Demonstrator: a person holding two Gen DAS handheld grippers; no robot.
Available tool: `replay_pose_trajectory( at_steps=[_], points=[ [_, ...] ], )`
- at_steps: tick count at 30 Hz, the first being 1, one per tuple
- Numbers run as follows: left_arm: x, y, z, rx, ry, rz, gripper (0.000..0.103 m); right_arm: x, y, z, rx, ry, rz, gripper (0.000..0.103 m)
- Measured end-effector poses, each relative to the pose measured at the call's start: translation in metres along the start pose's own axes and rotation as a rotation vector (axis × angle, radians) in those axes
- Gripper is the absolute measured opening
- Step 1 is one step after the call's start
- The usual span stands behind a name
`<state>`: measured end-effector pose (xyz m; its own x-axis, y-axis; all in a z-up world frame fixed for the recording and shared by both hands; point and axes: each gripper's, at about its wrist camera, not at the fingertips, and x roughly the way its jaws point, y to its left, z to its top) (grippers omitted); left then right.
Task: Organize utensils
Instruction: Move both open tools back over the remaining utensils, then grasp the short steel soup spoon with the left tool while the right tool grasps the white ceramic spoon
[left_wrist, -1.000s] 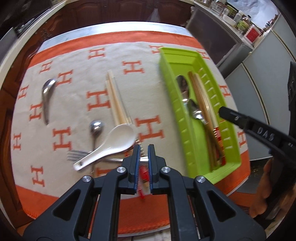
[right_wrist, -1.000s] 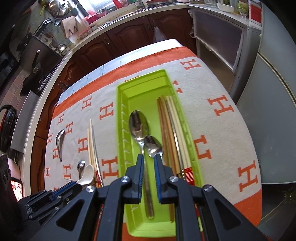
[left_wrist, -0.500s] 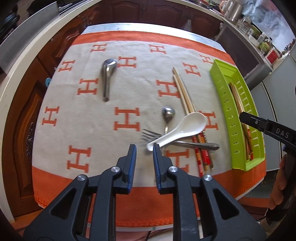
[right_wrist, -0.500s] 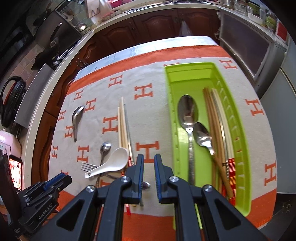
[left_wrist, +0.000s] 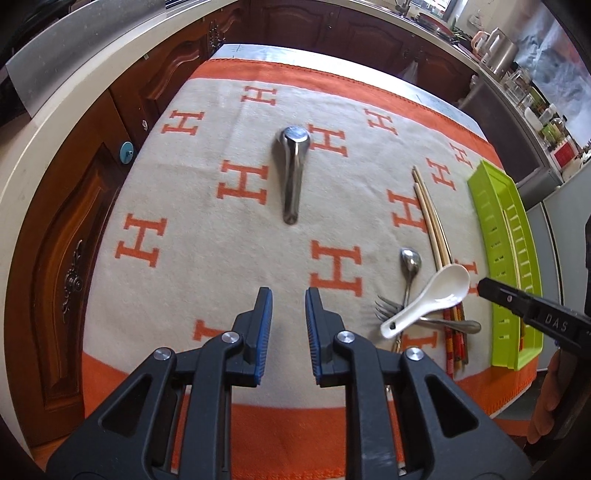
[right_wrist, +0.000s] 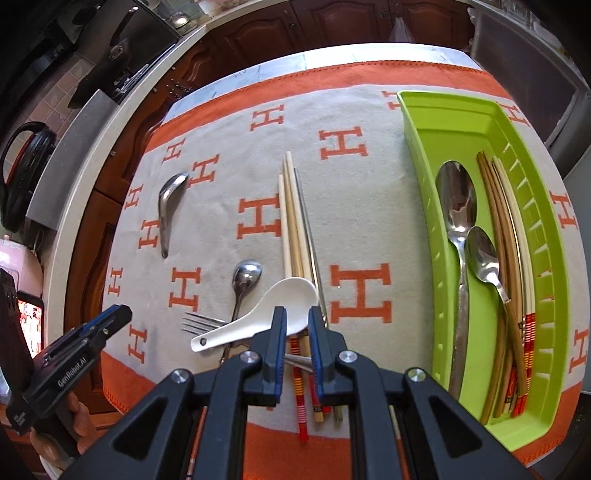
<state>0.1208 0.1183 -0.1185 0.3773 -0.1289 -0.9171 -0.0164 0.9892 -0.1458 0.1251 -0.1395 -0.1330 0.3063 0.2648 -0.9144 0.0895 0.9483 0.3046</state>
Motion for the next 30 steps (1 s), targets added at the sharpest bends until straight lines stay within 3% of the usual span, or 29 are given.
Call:
replay_pose_trajectory(
  at_steps=[2, 4, 5, 9, 15, 22, 30],
  points=[
    [0.006, 0.004, 0.008, -0.001, 0.005, 0.0, 0.018, 0.004, -0.004, 0.0, 0.024, -0.001, 0.005, 0.029],
    [0.014, 0.009, 0.019, -0.008, 0.011, 0.002, 0.039, 0.009, -0.008, 0.0, 0.038, 0.003, 0.01, 0.029],
    [0.016, 0.011, 0.023, -0.015, 0.001, 0.003, 0.042, 0.012, -0.009, 0.0, 0.044, 0.003, 0.012, 0.029],
    [0.027, 0.013, 0.043, -0.008, -0.035, 0.019, 0.043, 0.021, -0.008, 0.0, 0.038, -0.007, -0.002, 0.029],
    [0.057, 0.01, 0.064, 0.003, -0.014, 0.007, 0.043, 0.034, 0.0, -0.001, -0.013, -0.018, -0.029, 0.029],
    [0.084, 0.008, 0.083, -0.011, -0.023, -0.001, 0.043, 0.03, 0.004, 0.001, -0.07, -0.071, -0.021, 0.012],
    [0.095, 0.006, 0.106, -0.03, -0.05, -0.037, 0.043, 0.03, 0.006, 0.003, -0.094, -0.099, 0.032, 0.007]
  ],
)
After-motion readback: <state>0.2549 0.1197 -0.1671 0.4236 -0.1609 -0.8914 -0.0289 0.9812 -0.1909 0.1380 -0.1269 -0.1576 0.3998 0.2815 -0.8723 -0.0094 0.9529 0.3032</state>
